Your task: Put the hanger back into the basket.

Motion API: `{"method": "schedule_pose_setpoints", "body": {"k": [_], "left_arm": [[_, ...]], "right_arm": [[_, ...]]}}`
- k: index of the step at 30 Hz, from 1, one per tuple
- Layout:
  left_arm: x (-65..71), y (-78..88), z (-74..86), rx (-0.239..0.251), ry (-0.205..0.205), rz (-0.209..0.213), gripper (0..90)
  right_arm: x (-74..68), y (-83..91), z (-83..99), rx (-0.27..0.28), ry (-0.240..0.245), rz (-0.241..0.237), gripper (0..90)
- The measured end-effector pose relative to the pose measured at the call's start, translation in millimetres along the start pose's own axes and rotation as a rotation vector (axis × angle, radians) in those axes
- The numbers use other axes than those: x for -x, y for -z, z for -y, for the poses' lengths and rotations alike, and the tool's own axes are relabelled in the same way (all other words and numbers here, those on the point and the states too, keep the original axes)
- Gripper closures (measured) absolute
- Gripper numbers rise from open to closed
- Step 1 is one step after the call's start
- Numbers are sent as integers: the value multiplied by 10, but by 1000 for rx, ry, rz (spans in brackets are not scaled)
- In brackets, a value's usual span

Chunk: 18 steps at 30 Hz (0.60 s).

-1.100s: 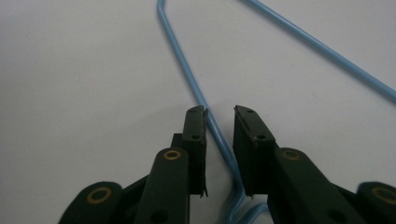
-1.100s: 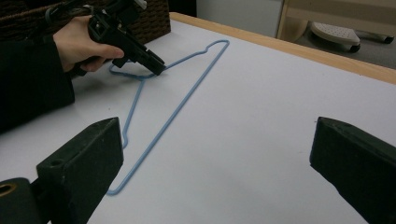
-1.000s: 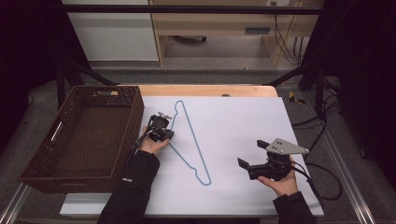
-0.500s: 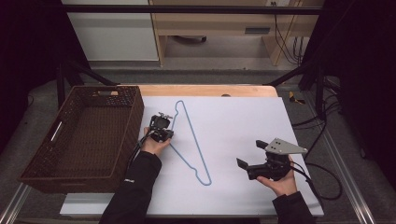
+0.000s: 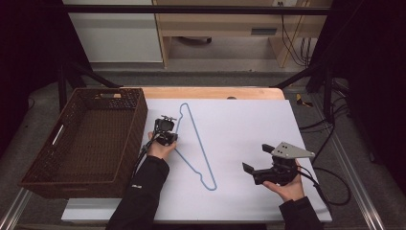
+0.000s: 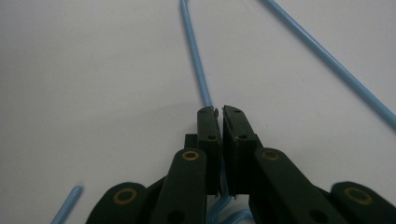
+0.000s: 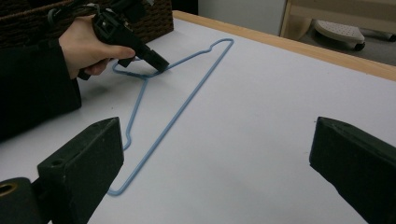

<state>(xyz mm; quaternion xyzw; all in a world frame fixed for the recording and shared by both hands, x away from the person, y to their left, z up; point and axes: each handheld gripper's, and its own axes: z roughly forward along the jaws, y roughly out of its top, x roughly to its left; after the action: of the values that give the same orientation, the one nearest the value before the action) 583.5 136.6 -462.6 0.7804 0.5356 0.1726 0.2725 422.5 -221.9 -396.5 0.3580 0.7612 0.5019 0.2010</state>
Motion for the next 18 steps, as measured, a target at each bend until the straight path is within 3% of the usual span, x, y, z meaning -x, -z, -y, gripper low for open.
{"method": "schedule_pose_setpoints", "body": {"k": [11, 18], "left_arm": [[-12, 82, -17, 29, 12, -4, 871], [7, 180, -35, 58, -7, -3, 873]], "right_arm": [[0, 3, -2, 0, 2, -3, 35], [-5, -4, 0, -1, 1, -5, 35]]}}
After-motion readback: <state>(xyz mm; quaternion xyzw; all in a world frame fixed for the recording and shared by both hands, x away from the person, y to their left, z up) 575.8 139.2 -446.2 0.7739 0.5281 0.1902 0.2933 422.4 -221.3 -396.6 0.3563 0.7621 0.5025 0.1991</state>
